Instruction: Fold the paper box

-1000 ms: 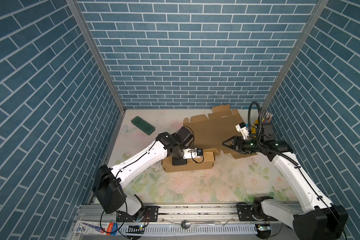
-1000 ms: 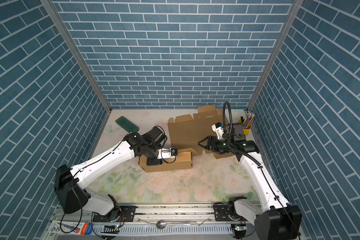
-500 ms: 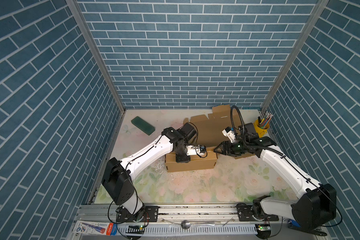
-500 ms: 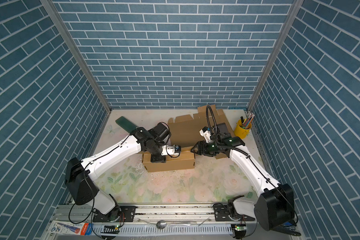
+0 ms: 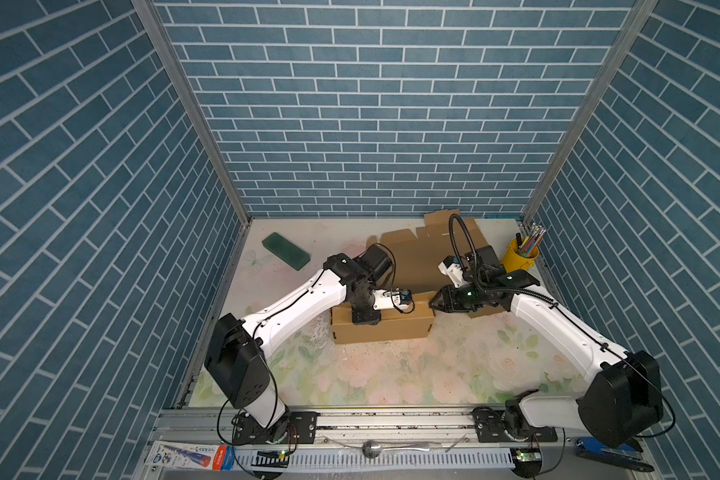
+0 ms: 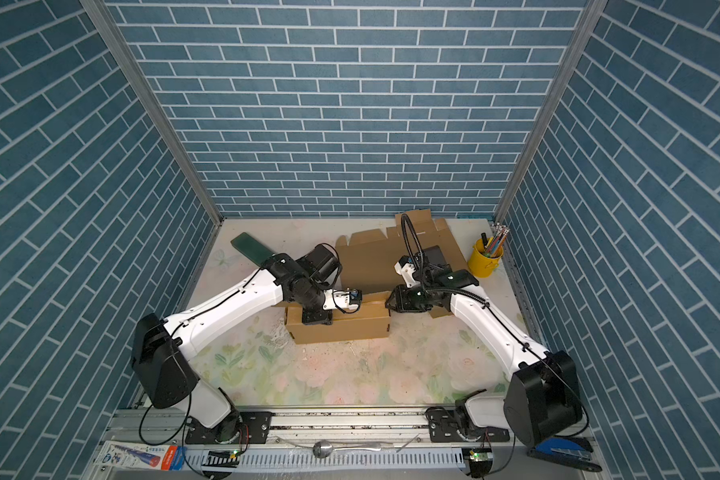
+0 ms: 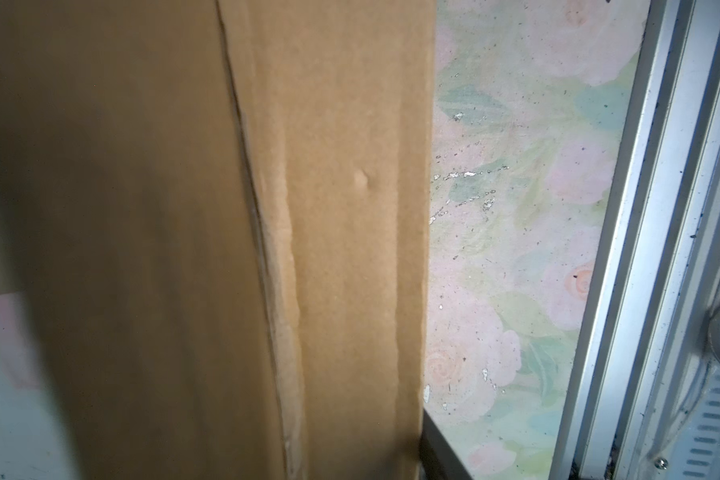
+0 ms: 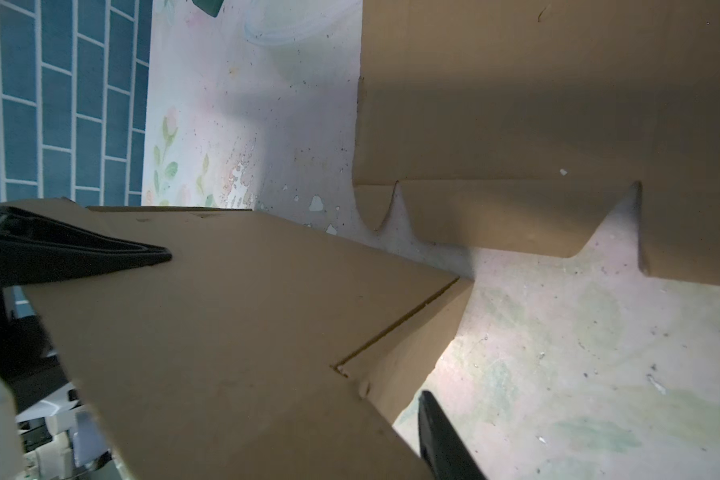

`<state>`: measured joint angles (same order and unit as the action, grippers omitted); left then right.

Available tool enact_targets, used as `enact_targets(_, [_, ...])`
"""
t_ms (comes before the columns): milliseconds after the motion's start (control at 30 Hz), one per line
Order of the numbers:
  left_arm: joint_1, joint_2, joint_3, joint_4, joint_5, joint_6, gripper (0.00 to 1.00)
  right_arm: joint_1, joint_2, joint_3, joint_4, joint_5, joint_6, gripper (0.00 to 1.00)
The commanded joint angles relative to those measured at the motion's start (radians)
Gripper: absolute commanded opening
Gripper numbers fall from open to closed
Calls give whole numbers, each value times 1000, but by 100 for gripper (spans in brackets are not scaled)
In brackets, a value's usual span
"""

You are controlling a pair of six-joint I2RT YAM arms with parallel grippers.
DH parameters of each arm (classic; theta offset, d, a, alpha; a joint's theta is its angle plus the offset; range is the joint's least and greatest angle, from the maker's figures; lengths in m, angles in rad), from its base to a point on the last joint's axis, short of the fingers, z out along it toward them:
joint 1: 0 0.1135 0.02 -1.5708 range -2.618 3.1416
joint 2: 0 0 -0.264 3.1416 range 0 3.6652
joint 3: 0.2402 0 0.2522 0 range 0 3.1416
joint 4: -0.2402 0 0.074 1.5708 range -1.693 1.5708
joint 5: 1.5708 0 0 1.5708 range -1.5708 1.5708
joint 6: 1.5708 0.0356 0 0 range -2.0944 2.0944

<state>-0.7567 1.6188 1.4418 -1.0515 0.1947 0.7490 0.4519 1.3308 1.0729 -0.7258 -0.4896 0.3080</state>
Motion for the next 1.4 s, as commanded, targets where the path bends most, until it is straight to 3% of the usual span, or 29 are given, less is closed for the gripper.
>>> enact_targets(0, [7, 55, -32, -6, 22, 6, 44, 7, -21, 81, -134, 95, -127, 49])
enact_targets(167, [13, 59, -36, 5, 26, 9, 44, 17, -19, 188, -241, 169, -237, 54])
enact_targets(367, [14, 69, -38, 12, 35, 8, 43, 80, 45, 270, -299, 275, -324, 53])
enact_targets(600, [17, 71, -40, 18, 40, 9, 43, 118, 106, 329, -325, 307, -368, 39])
enact_targets(800, [17, 71, -43, 21, 43, 10, 42, 140, 120, 345, -336, 305, -362, 21])
enact_targets(1067, [19, 79, -37, 24, 49, 10, 41, 162, 118, 358, -352, 312, -320, 20])
enact_targets(1367, [19, 75, -43, 25, 48, 9, 40, 174, 131, 367, -358, 318, -253, 4])
